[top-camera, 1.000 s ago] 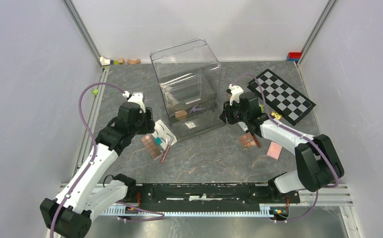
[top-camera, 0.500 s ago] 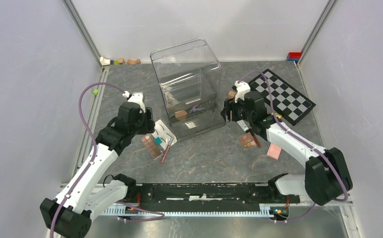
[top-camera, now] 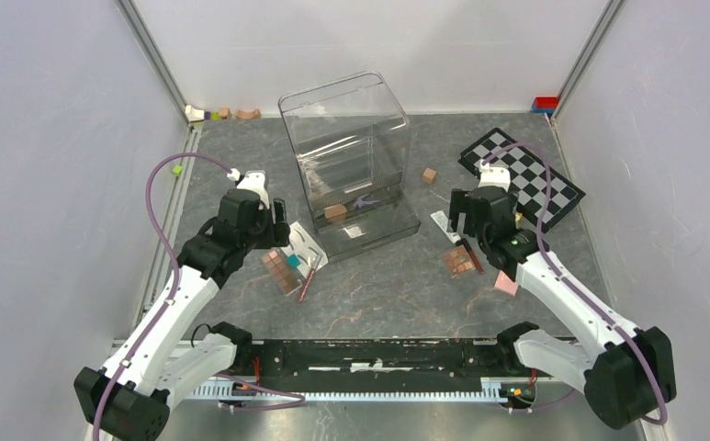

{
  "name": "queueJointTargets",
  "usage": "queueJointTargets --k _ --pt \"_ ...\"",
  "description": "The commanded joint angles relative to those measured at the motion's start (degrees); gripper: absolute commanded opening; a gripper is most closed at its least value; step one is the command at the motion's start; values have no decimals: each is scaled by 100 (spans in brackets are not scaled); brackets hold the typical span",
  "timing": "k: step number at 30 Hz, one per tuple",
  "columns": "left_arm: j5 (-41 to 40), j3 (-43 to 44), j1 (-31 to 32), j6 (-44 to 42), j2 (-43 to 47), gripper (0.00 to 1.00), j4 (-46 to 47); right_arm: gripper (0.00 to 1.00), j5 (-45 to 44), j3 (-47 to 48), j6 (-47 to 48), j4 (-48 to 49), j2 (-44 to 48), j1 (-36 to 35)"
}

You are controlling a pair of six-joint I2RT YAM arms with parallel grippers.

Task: Organize the makeup
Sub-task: Open the drawer in the storage box, then pick up the makeup from the center of the board.

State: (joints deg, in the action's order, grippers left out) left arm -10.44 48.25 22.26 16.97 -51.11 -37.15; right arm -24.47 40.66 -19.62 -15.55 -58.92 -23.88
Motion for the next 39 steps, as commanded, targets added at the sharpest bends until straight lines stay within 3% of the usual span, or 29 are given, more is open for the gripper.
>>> queueJointTargets --k 1,6,11,20,31,39 --pt "-72 71 -18 -231 8 76 186 98 -42 266 261 -838 -397 24" --pt "-77 62 -13 -229 12 76 181 98 928 292 1131 -625 -1018 112" --pt "-60 63 -20 -229 4 77 185 92 1146 677 1633 -536 -1784 275" --pt "-45 62 -15 -229 -13 77 185 90 1877 917 1872 -282 -2516 709" --pt "-48 62 -17 -229 1 77 181 88 2175 637 1271 -446 -2088 856" --pt "-3 70 -20 -229 -19 77 181 90 3088 -53 1020 -546 -1570 859"
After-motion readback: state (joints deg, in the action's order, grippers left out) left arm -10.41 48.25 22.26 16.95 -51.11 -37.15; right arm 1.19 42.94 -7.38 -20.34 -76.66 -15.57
